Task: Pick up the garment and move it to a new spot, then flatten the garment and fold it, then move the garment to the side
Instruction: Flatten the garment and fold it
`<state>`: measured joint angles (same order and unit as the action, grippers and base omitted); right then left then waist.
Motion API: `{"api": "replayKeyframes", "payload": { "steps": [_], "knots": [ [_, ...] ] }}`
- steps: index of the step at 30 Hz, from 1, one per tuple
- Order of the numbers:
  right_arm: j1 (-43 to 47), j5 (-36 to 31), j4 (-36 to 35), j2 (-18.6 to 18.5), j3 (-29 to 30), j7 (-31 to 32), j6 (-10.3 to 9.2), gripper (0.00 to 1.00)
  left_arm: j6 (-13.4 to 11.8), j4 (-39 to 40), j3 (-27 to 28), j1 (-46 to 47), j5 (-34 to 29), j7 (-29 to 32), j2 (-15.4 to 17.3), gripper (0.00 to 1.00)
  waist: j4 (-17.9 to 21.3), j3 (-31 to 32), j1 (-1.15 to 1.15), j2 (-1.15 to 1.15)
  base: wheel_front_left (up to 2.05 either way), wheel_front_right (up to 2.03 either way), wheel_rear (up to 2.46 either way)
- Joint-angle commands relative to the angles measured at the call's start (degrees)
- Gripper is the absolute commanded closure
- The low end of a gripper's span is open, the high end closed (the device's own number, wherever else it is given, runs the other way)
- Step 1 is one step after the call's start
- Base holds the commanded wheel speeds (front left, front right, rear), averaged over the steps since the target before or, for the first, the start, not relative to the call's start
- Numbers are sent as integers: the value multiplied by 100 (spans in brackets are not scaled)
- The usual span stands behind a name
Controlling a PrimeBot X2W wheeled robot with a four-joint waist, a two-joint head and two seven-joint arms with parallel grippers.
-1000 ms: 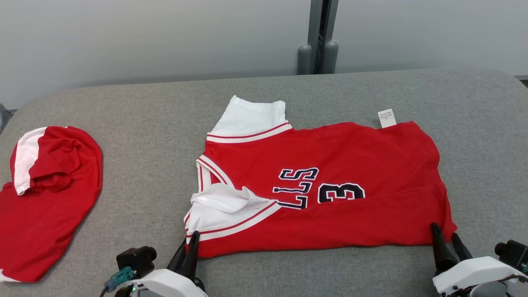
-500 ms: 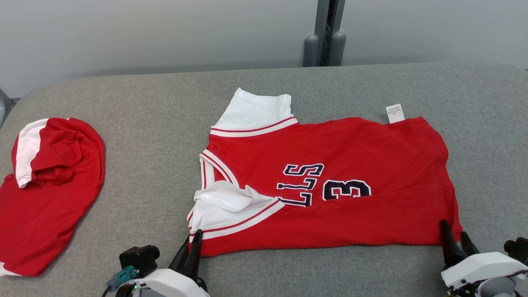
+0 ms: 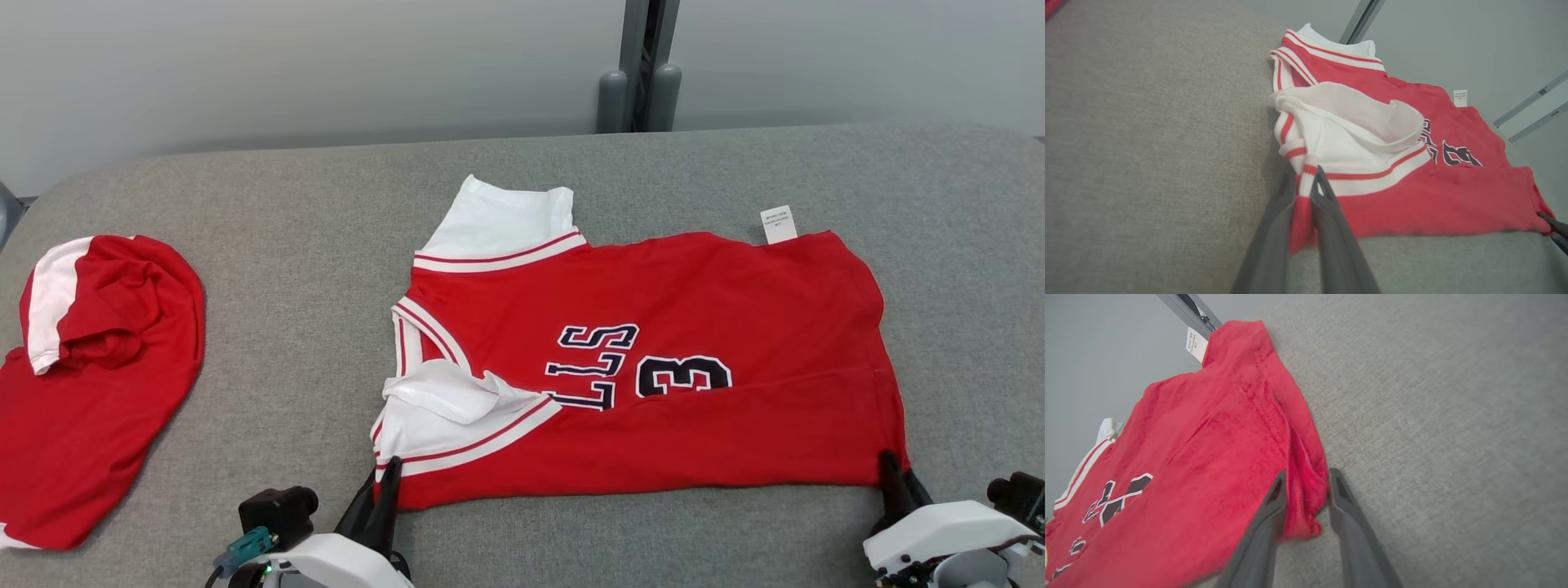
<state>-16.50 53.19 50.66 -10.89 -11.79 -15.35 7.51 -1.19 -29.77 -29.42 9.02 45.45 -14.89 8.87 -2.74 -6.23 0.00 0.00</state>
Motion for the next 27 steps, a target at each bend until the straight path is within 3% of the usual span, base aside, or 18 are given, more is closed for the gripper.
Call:
{"api": "replayKeyframes", "payload": {
  "steps": [1,17,27],
  "knots": [
    [26,53,2,60,-131,32,-4,100,-32,21,-9,60,-29,-7,59,100,5,-9,0,0,0,0,0],
    [352,440,-601,-530,-495,184,-4,100,-58,172,-234,-108,-183,313,411,100,112,200,0,0,0,0,0],
    [867,788,-1175,-1032,-623,878,-5,100,-98,913,-449,-616,-116,1095,1009,100,278,442,0,0,0,0,0]
  ]
}}
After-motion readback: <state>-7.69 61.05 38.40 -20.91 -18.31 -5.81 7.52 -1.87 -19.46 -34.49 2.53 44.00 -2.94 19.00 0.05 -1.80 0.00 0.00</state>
